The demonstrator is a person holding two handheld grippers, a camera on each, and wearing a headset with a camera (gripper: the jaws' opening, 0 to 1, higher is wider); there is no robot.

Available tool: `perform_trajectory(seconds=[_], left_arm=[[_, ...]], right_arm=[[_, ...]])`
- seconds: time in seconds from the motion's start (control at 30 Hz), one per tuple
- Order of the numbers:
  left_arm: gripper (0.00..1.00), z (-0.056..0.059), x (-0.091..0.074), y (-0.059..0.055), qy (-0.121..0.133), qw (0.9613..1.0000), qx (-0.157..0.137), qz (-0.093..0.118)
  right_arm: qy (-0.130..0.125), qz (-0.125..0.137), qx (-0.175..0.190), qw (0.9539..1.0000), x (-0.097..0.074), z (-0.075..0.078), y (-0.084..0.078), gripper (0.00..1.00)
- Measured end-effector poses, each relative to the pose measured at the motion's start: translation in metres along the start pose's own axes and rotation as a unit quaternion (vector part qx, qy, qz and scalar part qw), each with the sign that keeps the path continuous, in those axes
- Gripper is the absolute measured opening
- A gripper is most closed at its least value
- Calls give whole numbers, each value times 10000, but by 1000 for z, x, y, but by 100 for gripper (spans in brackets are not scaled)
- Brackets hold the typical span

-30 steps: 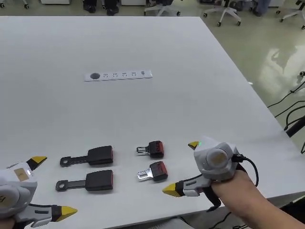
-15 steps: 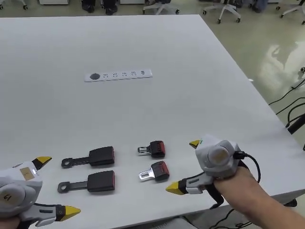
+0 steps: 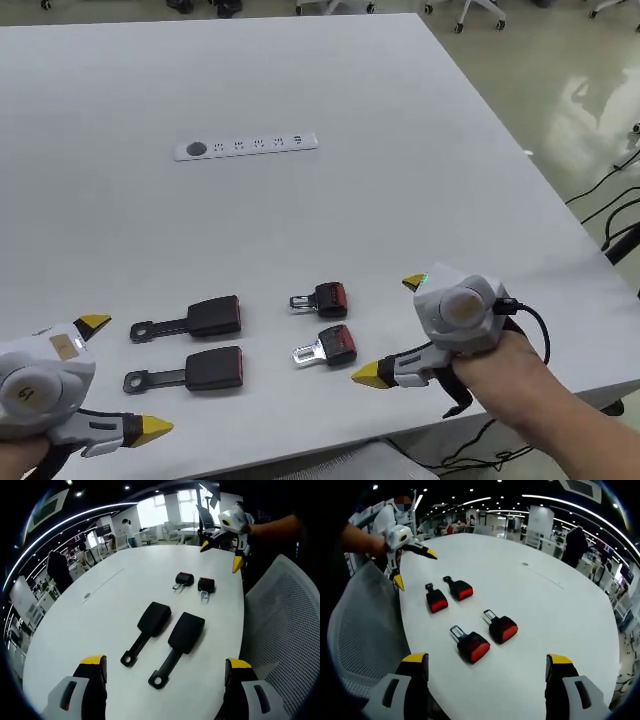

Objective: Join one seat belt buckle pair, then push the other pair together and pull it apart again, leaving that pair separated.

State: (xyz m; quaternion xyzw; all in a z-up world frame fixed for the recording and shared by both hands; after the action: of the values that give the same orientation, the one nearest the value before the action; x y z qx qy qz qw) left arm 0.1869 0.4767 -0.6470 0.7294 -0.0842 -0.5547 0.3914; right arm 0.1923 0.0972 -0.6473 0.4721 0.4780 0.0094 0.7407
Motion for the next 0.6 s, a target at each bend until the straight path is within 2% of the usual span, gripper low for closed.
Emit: perform_trajectory(seconds=[0.2,0.6], left_arm=[[100,2,-1,-5,33,10000,-19,-58],[100,3,1,-7,52,9999,-100,-54]], right_arm=[[1,32,-4,10000,1,-1,4,99],[-12,-13,-27,10000,0,-2,2,99]])
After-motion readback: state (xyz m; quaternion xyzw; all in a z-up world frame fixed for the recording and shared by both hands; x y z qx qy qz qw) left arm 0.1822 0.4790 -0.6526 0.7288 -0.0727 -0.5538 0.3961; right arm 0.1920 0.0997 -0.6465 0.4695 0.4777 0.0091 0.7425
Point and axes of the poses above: the centre of the closed fingertips' face, and the gripper's own axes: x roughly forward along the fingers, z roughly to its right, y roughly out of its top, the point moved 9 cm from there along -x, roughly backward along the fingers, and after that the axes turned 4 degrees about -y, right-handed, at the moved point
